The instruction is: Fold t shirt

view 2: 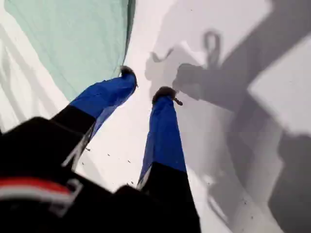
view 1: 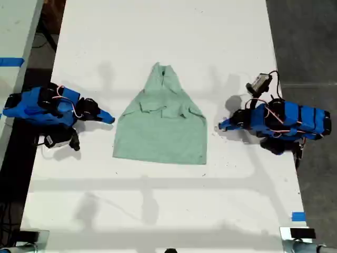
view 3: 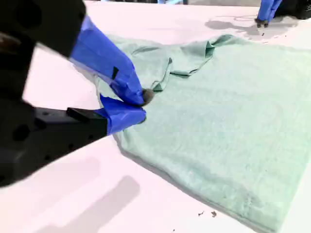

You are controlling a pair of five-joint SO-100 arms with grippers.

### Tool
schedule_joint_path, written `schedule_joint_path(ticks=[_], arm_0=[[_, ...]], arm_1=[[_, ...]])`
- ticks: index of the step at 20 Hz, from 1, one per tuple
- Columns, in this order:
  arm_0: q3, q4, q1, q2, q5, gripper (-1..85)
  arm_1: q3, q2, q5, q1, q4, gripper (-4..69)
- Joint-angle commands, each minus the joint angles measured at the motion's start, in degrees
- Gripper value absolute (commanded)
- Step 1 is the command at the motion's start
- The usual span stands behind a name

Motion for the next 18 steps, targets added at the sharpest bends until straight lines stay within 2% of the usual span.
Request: schedule_joint_path(ticks=[1, 11, 13, 15, 18], arm_0=[[1.4, -3.8, -0.1, 0.3, 2.5, -0.1], [1.7, -4.0, -0.2, 0.3, 2.6, -0.1], [1.7, -4.0, -0.2, 0.3, 2.6, -0.1], [1.8, -4.0, -0.9, 0.3, 2.6, -0.1], [1.8, -4.1, -0.6, 0.3, 2.6, -0.1]], arm_1=[[3.8, 0.6, -3.3, 0.9, -3.6, 2.2], [3.8, 0.6, -1.8, 0.6, -3.6, 2.2], [2.3, 0.6, -6.5, 2.0, -5.2, 2.2], [-5.6, -2.2, -9.4, -0.5, -6.2, 6.7], [-20.0, -26.8, -8.4, -3.4, -13.3, 15.9]])
